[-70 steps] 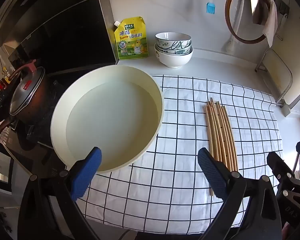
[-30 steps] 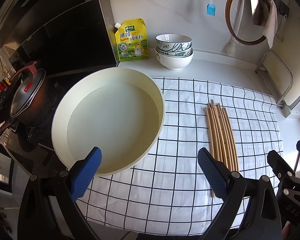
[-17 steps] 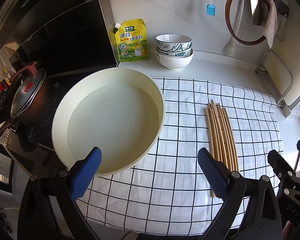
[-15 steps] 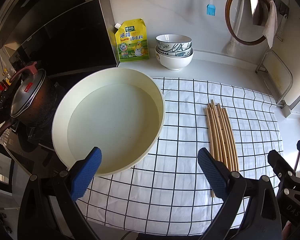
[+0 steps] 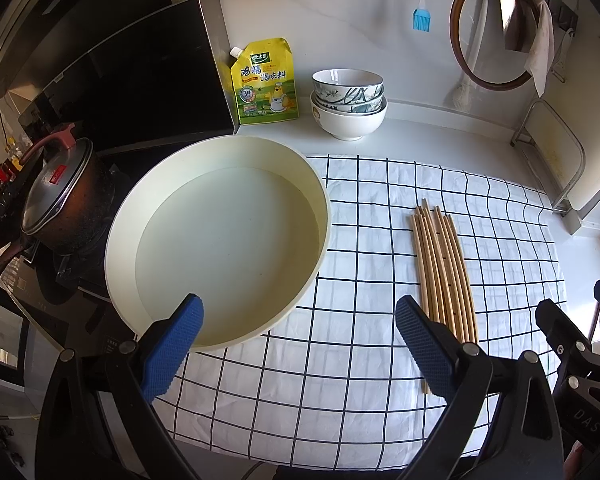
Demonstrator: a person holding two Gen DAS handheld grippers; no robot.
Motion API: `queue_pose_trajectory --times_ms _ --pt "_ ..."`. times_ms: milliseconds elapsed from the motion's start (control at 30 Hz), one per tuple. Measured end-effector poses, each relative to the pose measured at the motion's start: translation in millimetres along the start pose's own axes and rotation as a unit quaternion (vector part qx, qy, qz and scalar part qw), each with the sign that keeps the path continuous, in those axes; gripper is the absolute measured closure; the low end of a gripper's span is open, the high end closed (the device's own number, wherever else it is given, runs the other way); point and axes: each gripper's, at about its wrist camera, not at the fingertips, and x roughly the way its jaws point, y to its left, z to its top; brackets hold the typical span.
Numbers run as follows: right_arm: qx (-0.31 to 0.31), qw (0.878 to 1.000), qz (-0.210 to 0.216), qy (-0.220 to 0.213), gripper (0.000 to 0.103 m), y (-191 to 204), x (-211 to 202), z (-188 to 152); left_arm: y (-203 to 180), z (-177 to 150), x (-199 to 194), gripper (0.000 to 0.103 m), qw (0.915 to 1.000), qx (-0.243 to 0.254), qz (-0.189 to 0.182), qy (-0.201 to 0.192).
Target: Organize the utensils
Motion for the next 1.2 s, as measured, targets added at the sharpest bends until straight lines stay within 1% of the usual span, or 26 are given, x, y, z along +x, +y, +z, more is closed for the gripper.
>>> queue_pose_trajectory --times_ms 300,867,1067,1200 --pt "0.0 1.0 0.0 -0.001 0.009 2.0 -4.0 -0.8 2.9 -0.1 -1.6 0.008 1.0 0.001 -0.001 -0.001" --pt "0.001 1.0 0.008 0.002 0.009 -4.2 -0.2 -4.1 -7.1 -2.9 3.6 0.008 0.9999 0.008 -0.001 0.006" --pt "0.014 1.0 0.021 0.0 0.009 -19.0 5.5 -6.8 -18.0 -3.9 14.5 0.008 0.9996 0.013 -0.022 0.016" --pt "0.019 0.999 0.029 0.004 0.009 -32.4 16.5 -10.8 -28.6 -4.1 24.3 0.008 0.9991 0.013 -0.037 0.018"
